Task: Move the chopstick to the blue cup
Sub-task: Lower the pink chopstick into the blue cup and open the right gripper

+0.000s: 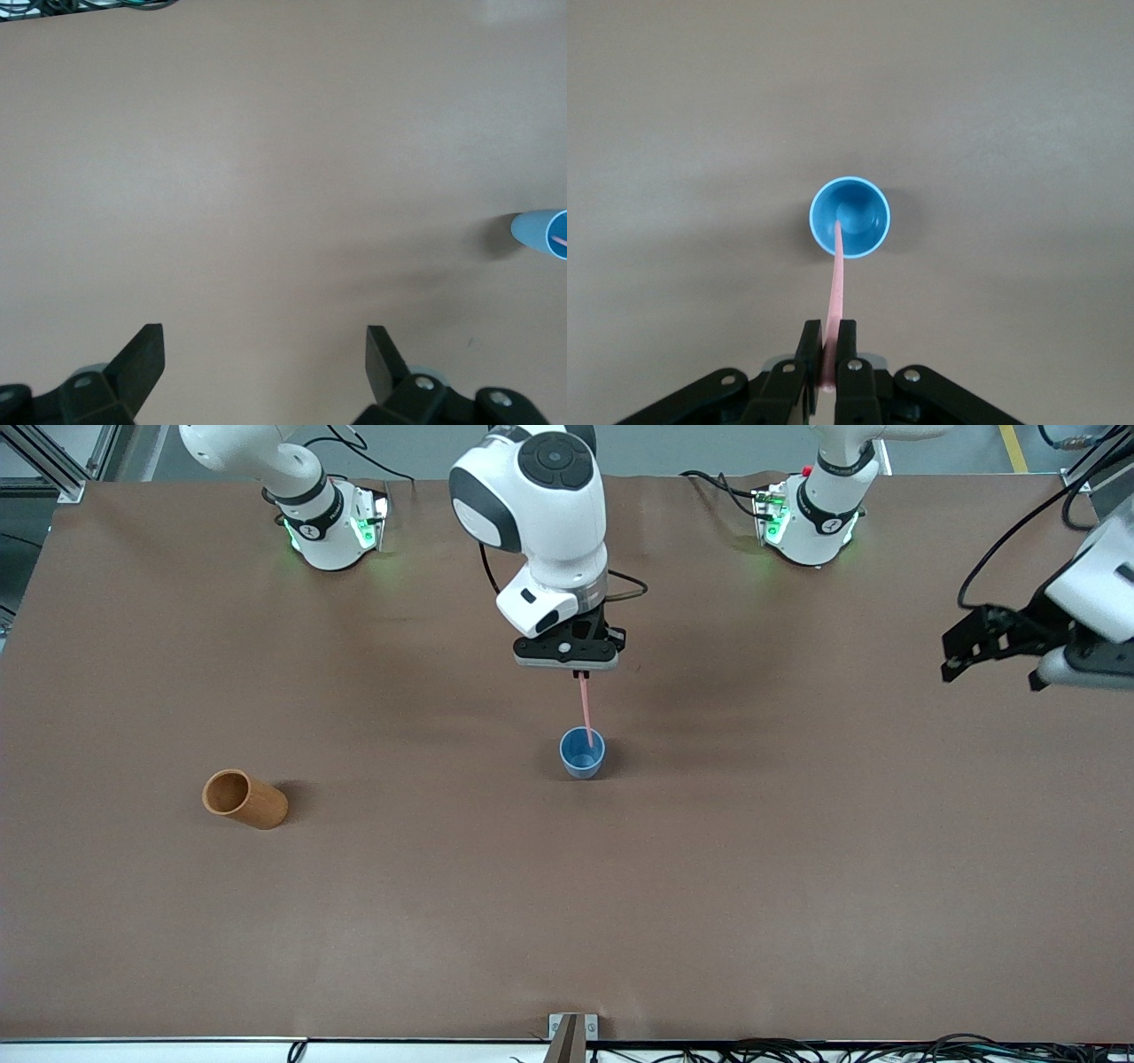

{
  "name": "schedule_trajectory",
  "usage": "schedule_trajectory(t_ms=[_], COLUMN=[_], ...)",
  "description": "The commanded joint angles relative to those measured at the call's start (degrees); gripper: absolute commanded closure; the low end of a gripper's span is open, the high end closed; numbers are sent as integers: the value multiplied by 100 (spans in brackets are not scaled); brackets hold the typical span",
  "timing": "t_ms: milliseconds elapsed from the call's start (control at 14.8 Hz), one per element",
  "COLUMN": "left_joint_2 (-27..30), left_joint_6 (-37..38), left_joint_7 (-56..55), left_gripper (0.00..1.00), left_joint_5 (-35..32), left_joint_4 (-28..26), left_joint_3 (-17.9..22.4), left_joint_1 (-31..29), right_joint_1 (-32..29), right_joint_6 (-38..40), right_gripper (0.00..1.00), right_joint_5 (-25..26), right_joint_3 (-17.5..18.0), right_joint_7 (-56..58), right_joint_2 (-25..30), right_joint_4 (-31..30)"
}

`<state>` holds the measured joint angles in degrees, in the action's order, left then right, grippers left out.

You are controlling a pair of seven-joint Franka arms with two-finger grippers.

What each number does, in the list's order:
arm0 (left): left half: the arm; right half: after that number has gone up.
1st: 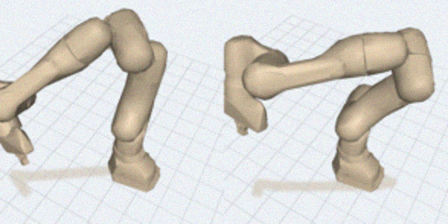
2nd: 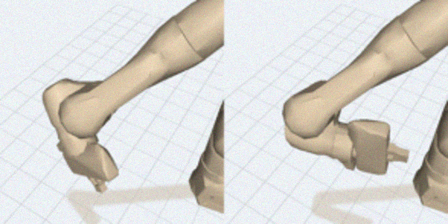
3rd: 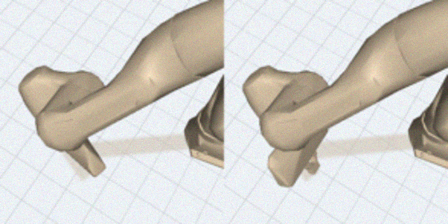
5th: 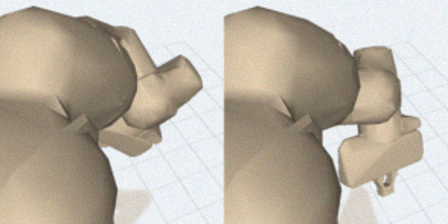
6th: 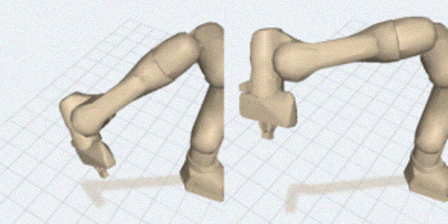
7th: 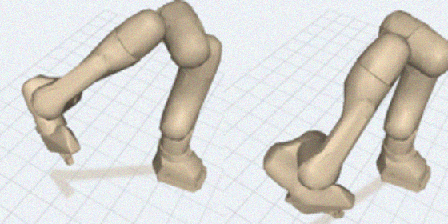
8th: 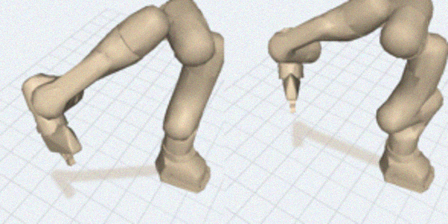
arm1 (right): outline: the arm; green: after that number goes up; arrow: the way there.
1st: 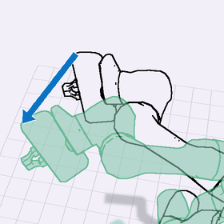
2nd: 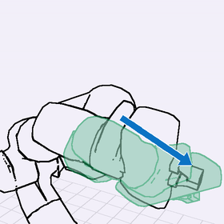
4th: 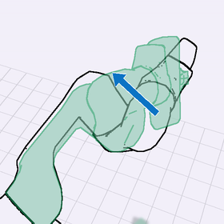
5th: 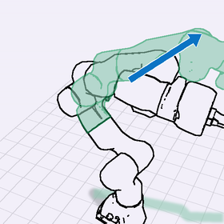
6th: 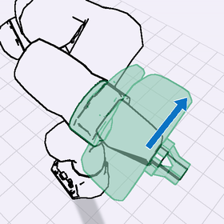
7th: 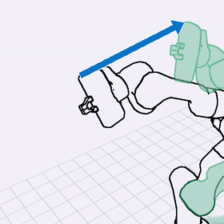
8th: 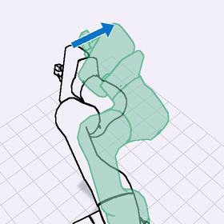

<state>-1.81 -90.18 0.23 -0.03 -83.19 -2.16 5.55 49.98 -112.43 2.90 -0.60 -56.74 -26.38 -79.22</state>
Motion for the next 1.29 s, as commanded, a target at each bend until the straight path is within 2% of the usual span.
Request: schedule_trajectory(t_ms=[0, 407, 475, 542, 610, 814, 881, 1017, 1220], left_joint_2=[84, 84, 84, 75, 75, 75, 84, 93, 93], left_joint_6=[44, 193, 185, 185, 185, 176, 176, 193, 202], left_joint_7=[30, 3, -5, -14, -66, -208, -216, -251, -252], left_gripper=[0, 0, 0, 0, 0, 0, 0, 0, 0], left_joint_5=[91, 74, 91, 100, 100, 100, 109, 109, 109], left_joint_4=[-65, -92, -92, -92, -83, -92, -92, -101, -101], left_joint_3=[-39, -65, -65, -65, -65, -109, -118, -179, -179], left_joint_1=[16, 33, 42, 42, 42, 33, 33, 25, 25], right_joint_1=[29, -6, -32, -59, -120, -313, -418, -664, -1103], right_joint_6=[-7, -227, -227, -210, -209, -183, -174, -122, 570], right_gripper=[93, 83, 76, 60, 49, 32, 24, 0, 0], right_joint_5=[202, 404, 396, 352, 343, 334, 325, 299, 290], right_joint_3=[-46, -46, -46, -54, -63, -63, -55, -46, -37], right_joint_7=[-48, 5, 57, 84, 93, 110, 119, 233, 286], right_joint_2=[-60, -236, -236, -236, -219, -114, -9, 237, 729], right_joint_4=[99, 90, 90, 125, 126, 134, 134, 126, 99])
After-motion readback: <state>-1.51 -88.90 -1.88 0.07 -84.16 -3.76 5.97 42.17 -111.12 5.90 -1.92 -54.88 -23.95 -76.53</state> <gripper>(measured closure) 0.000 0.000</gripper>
